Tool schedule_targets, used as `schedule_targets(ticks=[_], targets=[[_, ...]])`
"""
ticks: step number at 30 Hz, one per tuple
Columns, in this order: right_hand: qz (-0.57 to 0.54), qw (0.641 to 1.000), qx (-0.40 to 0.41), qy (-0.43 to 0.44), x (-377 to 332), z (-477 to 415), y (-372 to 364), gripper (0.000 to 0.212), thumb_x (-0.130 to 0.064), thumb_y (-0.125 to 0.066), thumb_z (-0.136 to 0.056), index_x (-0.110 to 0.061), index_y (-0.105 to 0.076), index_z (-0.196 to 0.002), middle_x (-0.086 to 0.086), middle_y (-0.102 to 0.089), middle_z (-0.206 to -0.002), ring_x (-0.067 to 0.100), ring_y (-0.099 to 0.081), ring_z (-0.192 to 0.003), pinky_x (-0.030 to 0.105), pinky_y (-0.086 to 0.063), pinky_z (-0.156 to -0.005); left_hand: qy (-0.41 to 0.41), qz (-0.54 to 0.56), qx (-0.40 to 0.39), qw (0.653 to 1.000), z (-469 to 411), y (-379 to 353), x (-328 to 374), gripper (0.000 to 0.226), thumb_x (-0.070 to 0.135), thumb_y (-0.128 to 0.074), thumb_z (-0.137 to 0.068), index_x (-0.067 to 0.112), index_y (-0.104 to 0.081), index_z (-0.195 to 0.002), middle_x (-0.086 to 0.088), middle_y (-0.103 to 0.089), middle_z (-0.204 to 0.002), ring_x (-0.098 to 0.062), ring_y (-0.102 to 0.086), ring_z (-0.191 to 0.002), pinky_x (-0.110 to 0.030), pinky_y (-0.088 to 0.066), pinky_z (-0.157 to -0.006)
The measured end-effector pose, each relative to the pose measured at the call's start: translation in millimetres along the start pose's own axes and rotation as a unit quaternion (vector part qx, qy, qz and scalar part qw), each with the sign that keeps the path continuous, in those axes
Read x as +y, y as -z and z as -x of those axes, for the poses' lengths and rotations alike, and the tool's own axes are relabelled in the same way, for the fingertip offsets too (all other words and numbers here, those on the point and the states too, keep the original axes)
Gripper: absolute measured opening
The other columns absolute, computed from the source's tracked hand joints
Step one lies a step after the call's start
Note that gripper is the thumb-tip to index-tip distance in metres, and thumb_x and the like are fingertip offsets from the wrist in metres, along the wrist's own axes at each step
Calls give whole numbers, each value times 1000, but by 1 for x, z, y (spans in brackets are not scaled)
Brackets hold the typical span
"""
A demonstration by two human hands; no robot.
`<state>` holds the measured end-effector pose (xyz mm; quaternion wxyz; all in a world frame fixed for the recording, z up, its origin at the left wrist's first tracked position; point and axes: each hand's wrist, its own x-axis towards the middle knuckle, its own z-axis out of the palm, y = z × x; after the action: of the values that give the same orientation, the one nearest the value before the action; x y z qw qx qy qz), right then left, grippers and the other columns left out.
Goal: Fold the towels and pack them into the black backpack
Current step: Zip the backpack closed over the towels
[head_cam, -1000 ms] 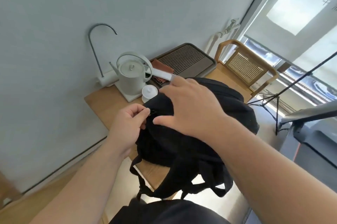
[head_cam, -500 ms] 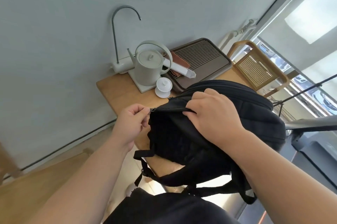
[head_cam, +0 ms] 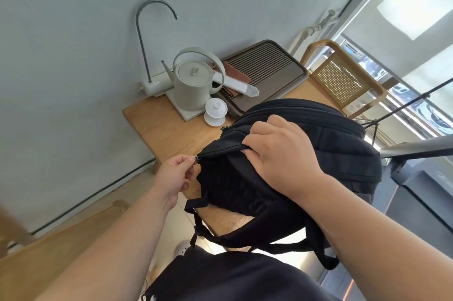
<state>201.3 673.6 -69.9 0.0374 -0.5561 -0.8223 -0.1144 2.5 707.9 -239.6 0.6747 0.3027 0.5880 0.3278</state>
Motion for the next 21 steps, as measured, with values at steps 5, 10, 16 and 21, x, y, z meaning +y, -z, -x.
schedule_targets(ticks=[5,10,16,21], targets=[[-12,1000,22,-13,4,1,4,27,-32,-53,-93,-23,-72,-75,-10,-59,-77,16,-46,-75,35,-43,-61,-14,57,-40,997,5,0,-10,24,22,-53,-103,18,-65,-83,0,-55,-69,-16,-50,-67,-27,-39,-58],[-31,998,50,-33,28,0,23,30,-36,-52,-93,-22,-75,-80,-10,-63,-80,19,-50,-79,38,-46,-65,-61,149,-77,984,14,-1,-7,24,19,-48,-104,16,-61,-84,-1,-53,-70,-14,-52,-66,-27,-42,-62],[-23,999,28,-4,20,-2,16,34,-39,-45,-92,-26,-74,-79,-12,-61,-79,17,-48,-79,36,-45,-64,-14,162,-43,986,4,-6,-10,22,22,-53,-103,17,-67,-86,-1,-57,-73,-15,-54,-67,-30,-42,-61],[-24,1000,-2,-10,9,-9,8,25,-38,-57,-92,-24,-73,-79,-9,-57,-76,19,-48,-77,37,-47,-64,25,90,0,996,4,-8,-12,23,30,-53,-103,17,-69,-94,0,-57,-73,-16,-51,-67,-28,-39,-57]])
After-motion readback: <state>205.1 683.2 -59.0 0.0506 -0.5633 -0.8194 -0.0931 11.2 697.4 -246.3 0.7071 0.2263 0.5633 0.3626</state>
